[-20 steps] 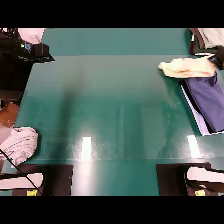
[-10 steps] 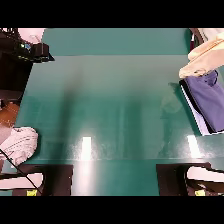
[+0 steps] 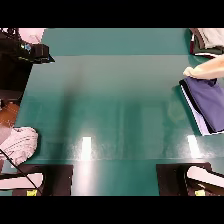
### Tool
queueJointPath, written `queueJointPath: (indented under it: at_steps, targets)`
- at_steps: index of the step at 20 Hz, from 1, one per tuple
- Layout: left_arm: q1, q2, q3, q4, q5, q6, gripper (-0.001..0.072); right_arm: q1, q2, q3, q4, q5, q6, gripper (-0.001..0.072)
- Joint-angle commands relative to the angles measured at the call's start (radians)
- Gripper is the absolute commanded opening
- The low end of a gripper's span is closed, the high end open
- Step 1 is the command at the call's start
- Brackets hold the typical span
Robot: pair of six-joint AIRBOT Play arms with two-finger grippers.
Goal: Fold the shirts.
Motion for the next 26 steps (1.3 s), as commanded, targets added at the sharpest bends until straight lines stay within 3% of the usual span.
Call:
queueJointPath:
  at_steps: [1,3,4,5,6,7,11,15,17,20,21,22,26]
  targets:
    - [0.000,0.000,0.000,0.000,-0.013,0.014,0.0029,-0.077,0.095,-0.156,-0.100,0.111,0.040,0.0017]
    - [0.000,0.000,0.000,0.000,-0.014,0.014,0.0029,-0.140,0.159,-0.273,-0.124,0.109,0.043,0.0025]
    - [0.000,0.000,0.000,0.000,-0.016,0.014,0.0029,-0.175,0.186,-0.332,-0.122,0.108,0.043,0.0155]
    - [0.000,0.000,0.000,0.000,-0.018,0.015,0.0029,-0.206,0.208,-0.384,-0.122,0.106,0.043,0.0405]
    - [0.000,0.000,0.000,0.000,-0.018,0.017,0.0029,-0.237,0.231,-0.438,-0.123,0.105,0.043,0.0597]
    - [0.000,0.000,0.000,0.000,-0.019,0.025,0.0029,-0.266,0.250,-0.480,-0.123,0.106,0.043,0.0624]
    - [0.000,0.000,0.000,0.000,-0.037,0.040,0.0029,-0.325,0.336,-0.584,-0.097,0.057,0.069,0.0623]
    - [0.000,0.000,0.000,0.000,-0.040,0.039,0.0030,-0.188,0.393,-0.612,0.071,0.049,0.068,0.0610]
    - [0.000,0.000,0.000,-0.001,-0.070,0.039,0.0030,-0.059,0.412,-0.611,0.095,0.040,0.068,0.0484]
    - [0.000,0.000,0.000,0.000,-0.058,0.039,0.0029,0.140,0.433,-0.611,0.095,0.008,0.068,0.0125]
    - [0.000,0.000,0.000,-0.001,-0.048,0.039,0.0029,0.196,0.435,-0.606,0.094,0.001,0.068,0.0046]
    - [0.000,0.000,0.000,0.000,-0.036,0.039,0.0029,0.250,0.435,-0.599,0.085,-0.005,0.067,0.0018]
    - [0.000,0.000,0.000,0.000,-0.012,0.039,0.0030,0.378,0.435,-0.587,0.053,-0.034,0.067,0.0018]
